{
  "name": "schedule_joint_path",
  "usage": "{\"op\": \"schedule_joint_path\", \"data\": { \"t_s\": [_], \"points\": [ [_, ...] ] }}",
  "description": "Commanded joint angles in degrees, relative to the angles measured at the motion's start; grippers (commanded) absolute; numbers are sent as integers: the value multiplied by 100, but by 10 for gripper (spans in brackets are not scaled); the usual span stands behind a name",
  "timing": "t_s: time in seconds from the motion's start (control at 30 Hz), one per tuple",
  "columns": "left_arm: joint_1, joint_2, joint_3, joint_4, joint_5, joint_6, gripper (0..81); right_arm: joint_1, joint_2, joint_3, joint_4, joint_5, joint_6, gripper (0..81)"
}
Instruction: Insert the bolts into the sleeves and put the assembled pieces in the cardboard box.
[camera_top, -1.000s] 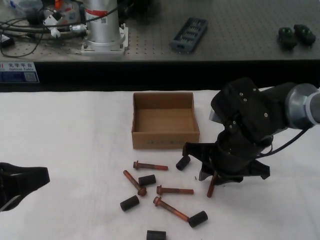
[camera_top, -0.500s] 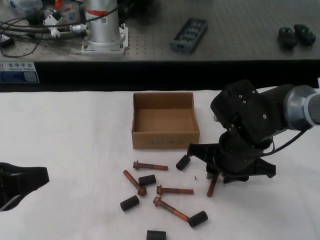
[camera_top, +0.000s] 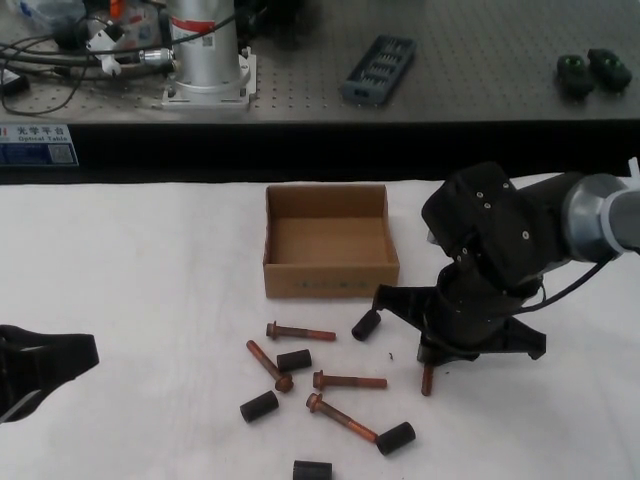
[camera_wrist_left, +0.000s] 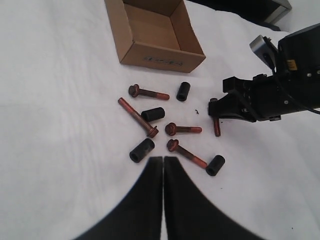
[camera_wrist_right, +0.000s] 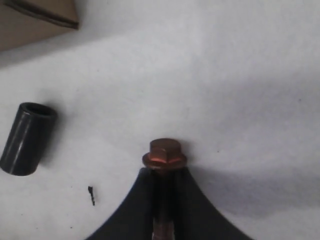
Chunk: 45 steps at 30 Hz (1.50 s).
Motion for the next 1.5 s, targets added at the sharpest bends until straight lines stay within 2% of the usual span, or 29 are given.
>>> {"op": "schedule_joint_path", "data": {
  "t_s": [0.0, 0.13, 0.53, 0.6, 0.77, 0.8, 1.0, 1.2, 1.47],
  "points": [
    [-20, 22, -60, 6, 35, -15, 6, 26, 45, 1, -10, -250, -124, 34],
    [-101, 22, -60, 6, 811, 816, 6, 36, -331, 1, 3, -85, -615, 34],
    [-899, 41, -60, 6, 210, 2230, 8, 49, -2121, 74, 521, 555, -2416, 34],
    [-1066, 133, -111, 35, 45, 2264, 57, 49, -2391, 111, 597, 555, -2639, 34],
    [-1461, 780, -595, 340, -311, 2400, 298, 49, -2993, 170, 653, 555, -3040, 34],
    [-1520, 973, -720, 408, -367, 2500, 326, 49, -3120, 175, 698, 555, -3125, 34],
    [-1995, 2155, -1746, 881, -549, 3381, 275, 49, -3804, 173, 852, 555, -3471, 34],
    [-2483, 3154, -2505, 1345, -910, 4226, 276, 49, -4402, 173, 896, 555, -3673, 34],
    [-3045, 4223, -2891, 1431, -1476, 4939, 276, 49, -5273, 173, 1037, 555, -3907, 34]
  ]
}}
